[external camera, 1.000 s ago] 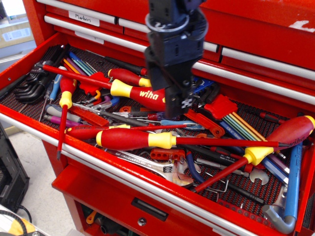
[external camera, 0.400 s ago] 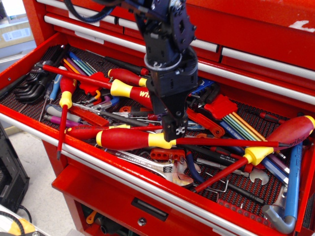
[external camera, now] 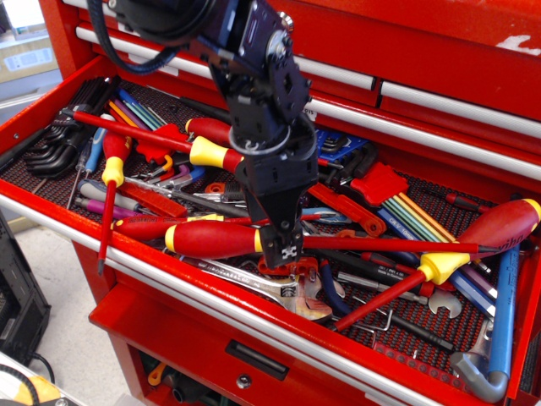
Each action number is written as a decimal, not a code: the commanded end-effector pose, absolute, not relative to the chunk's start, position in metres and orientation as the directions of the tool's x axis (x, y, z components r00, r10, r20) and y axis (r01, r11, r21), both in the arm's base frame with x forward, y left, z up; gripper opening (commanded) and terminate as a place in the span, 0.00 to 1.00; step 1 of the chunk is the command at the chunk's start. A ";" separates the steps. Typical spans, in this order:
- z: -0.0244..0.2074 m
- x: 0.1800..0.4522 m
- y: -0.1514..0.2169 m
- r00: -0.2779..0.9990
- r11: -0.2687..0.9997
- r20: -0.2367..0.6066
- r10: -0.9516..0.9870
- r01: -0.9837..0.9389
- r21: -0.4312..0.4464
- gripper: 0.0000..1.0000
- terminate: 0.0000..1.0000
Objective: Pick up red srewdriver
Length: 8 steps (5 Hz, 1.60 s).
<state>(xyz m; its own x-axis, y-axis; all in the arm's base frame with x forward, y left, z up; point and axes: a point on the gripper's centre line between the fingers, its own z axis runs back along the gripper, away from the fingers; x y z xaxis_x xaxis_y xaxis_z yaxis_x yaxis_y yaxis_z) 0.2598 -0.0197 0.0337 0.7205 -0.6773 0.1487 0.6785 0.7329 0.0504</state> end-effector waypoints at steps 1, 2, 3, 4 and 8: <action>0.016 0.262 -0.010 0.706 0.728 0.201 -0.680 0.683 0.064 1.00 0.00; -0.001 0.265 -0.010 0.692 0.723 0.244 -0.680 0.687 0.067 1.00 0.00; -0.010 0.267 -0.011 0.710 0.744 0.257 -0.655 0.666 0.058 1.00 0.00; 0.000 0.267 -0.010 0.718 0.746 0.233 -0.656 0.664 0.053 0.00 0.00; 0.121 0.270 0.027 0.607 0.605 -0.046 -0.793 0.795 0.046 0.00 0.00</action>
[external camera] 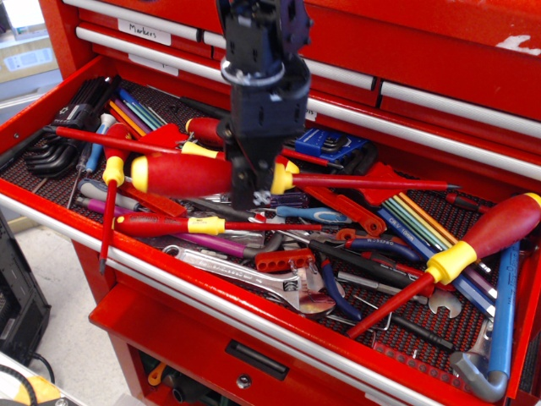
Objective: Pick up red srewdriver
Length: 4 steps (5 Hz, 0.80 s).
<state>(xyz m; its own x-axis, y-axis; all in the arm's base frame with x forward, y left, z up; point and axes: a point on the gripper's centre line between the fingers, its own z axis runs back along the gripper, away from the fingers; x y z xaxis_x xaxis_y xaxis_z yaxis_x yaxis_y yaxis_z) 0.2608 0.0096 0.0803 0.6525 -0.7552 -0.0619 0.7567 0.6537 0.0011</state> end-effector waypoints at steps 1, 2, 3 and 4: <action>0.155 0.265 0.042 0.546 0.543 -0.091 -0.833 0.838 0.064 0.00 0.00; 0.174 0.264 0.054 0.496 0.490 -0.077 -0.865 0.868 0.080 0.00 0.00; 0.189 0.261 0.062 0.459 0.449 -0.050 -0.887 0.884 0.132 0.00 0.00; 0.189 0.266 0.067 0.432 0.424 -0.043 -0.901 0.897 0.121 0.00 1.00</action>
